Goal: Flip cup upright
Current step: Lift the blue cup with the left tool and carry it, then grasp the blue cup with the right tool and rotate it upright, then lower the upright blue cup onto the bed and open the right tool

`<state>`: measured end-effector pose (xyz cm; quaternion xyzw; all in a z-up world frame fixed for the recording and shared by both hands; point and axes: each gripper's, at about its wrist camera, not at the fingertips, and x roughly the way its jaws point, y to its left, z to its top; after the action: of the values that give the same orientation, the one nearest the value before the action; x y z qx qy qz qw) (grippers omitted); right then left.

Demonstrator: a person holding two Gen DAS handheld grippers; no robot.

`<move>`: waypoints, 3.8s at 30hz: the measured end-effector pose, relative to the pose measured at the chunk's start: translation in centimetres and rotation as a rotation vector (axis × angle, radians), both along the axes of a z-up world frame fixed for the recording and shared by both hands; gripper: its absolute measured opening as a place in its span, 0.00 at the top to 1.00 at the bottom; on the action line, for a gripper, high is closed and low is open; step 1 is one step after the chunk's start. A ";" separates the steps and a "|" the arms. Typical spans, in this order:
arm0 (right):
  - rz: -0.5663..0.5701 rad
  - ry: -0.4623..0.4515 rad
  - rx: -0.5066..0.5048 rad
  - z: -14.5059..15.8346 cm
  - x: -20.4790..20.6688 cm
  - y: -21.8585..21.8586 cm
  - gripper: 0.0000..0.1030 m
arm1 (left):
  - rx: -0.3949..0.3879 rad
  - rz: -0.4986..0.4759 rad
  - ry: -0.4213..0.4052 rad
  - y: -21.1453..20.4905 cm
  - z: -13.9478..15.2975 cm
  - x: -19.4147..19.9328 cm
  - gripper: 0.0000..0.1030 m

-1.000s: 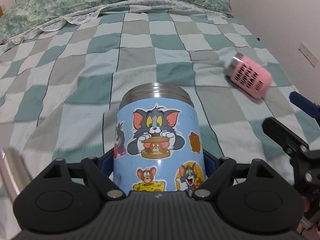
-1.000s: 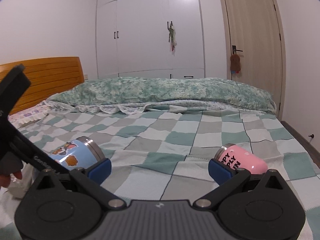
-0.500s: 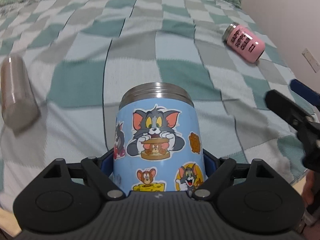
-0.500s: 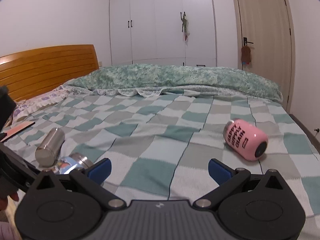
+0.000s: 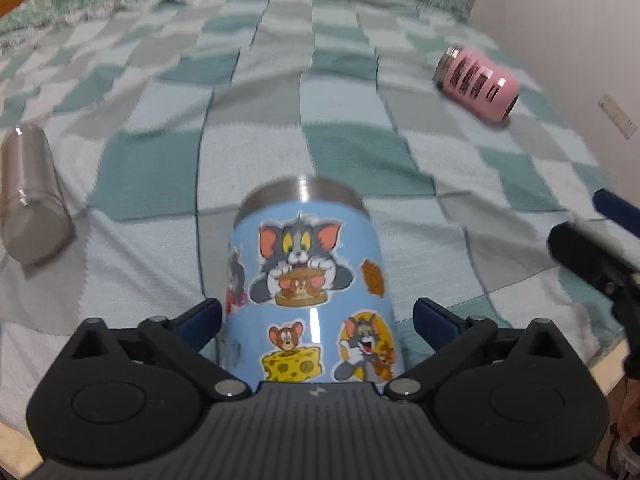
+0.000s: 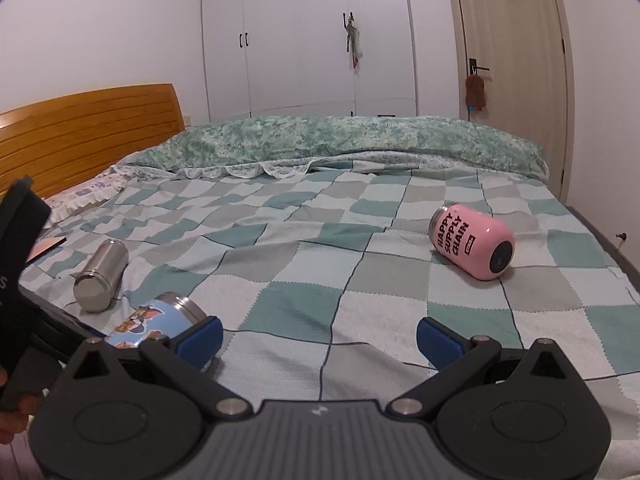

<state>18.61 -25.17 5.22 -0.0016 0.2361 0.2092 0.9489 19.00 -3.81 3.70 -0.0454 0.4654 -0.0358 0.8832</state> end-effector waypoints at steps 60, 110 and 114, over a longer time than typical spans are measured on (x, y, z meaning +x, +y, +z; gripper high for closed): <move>0.076 -0.174 0.014 1.1 0.8 16.3 0.19 | 0.076 0.042 -0.326 15.9 1.5 -8.1 0.00; -0.063 -0.462 0.006 -7.0 -16.9 1.2 0.00 | 0.183 0.124 -0.828 5.8 -3.6 -19.6 0.00; -0.085 -0.486 0.014 -7.4 -17.3 1.0 0.00 | 0.202 0.134 -0.813 5.5 -4.3 -19.5 0.00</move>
<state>1.30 -24.12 -2.21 -0.0352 -0.0009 0.1640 0.9858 -0.54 1.65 -0.56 0.0288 0.0765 0.0525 0.9953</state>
